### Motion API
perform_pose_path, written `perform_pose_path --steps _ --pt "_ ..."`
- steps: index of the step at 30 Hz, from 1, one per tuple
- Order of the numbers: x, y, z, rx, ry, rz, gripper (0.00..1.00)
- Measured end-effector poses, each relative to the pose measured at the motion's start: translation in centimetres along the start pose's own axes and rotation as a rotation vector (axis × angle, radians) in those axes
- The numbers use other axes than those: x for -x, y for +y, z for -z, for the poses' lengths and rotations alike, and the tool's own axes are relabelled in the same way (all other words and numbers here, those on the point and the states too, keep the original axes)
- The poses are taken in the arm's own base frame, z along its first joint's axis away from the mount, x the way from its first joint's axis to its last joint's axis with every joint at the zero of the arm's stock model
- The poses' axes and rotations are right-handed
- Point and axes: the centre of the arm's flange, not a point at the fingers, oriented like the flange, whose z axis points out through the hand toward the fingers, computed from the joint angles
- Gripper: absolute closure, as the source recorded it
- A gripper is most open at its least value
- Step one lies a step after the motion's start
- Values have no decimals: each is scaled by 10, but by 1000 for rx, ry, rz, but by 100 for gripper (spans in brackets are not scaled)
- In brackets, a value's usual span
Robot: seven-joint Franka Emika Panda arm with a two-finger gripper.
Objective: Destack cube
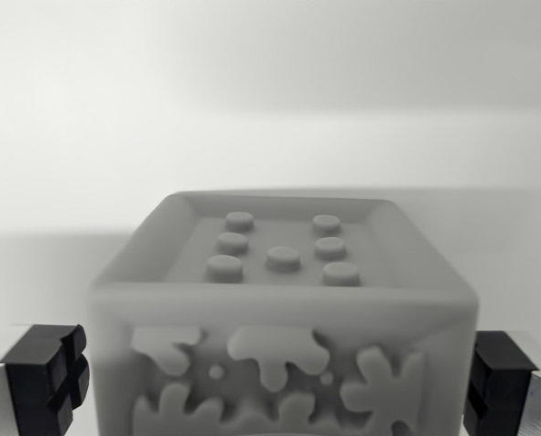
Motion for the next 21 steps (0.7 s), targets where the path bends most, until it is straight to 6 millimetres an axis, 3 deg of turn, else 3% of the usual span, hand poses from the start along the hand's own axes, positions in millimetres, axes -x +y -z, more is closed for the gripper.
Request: perform_pose_path --steps 7,21 --pt "-1 0 6 -2 2 -1 0" --pt "-1 0 42 -4 3 -1 0"
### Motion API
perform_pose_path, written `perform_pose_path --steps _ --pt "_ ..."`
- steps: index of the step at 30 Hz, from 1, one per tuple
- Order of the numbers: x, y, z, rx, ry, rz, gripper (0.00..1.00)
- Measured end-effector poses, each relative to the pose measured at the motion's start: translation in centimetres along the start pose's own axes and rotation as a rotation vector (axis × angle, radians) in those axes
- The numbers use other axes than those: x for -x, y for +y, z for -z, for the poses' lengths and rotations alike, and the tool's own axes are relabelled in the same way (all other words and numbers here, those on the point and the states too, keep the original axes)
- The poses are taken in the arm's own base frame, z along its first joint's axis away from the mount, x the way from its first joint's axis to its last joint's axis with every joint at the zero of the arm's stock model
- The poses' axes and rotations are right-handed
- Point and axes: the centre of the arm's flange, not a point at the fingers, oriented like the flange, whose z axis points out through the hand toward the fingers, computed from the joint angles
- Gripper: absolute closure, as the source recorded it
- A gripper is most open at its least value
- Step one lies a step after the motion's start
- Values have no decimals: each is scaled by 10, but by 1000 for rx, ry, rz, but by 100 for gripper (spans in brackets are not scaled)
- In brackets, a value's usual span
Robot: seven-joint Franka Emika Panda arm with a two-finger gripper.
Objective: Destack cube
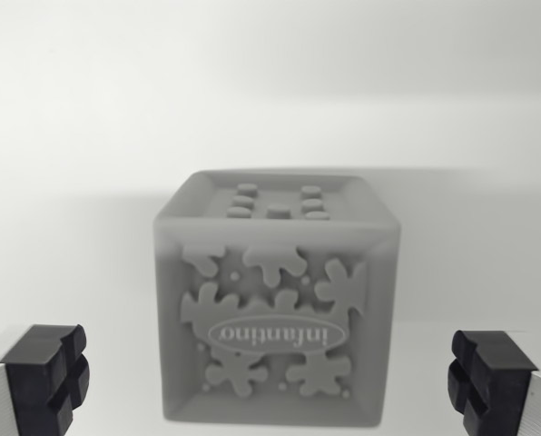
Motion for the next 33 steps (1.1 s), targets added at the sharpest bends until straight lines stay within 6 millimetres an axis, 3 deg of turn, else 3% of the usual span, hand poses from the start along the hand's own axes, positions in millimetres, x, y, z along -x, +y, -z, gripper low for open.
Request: perform_pose_path --steps 33 --pt "1 0 128 -3 2 2 0"
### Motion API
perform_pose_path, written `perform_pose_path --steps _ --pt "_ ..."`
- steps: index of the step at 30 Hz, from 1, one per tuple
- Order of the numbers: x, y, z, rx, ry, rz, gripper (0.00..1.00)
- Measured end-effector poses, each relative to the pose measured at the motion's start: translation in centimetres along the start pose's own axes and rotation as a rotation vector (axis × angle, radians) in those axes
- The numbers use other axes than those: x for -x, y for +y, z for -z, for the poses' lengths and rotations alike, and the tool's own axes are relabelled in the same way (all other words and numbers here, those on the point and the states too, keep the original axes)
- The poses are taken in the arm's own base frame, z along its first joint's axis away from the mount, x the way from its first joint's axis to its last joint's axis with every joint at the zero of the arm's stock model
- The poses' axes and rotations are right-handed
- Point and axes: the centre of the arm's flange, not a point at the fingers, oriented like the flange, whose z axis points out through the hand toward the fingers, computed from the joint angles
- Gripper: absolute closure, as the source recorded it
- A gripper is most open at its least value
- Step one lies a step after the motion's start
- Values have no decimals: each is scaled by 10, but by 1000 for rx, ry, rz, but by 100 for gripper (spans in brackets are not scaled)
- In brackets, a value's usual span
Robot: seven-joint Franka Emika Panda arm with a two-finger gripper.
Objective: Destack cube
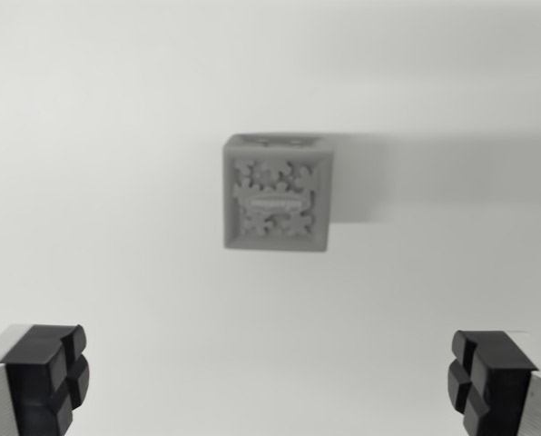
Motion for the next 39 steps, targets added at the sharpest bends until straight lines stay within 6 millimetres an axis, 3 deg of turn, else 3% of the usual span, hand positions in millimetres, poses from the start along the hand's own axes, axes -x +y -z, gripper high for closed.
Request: perform_pose_path --steps 22,39 --pt "-1 0 87 -3 0 -1 0" --pt "-1 0 123 -3 -2 -2 0"
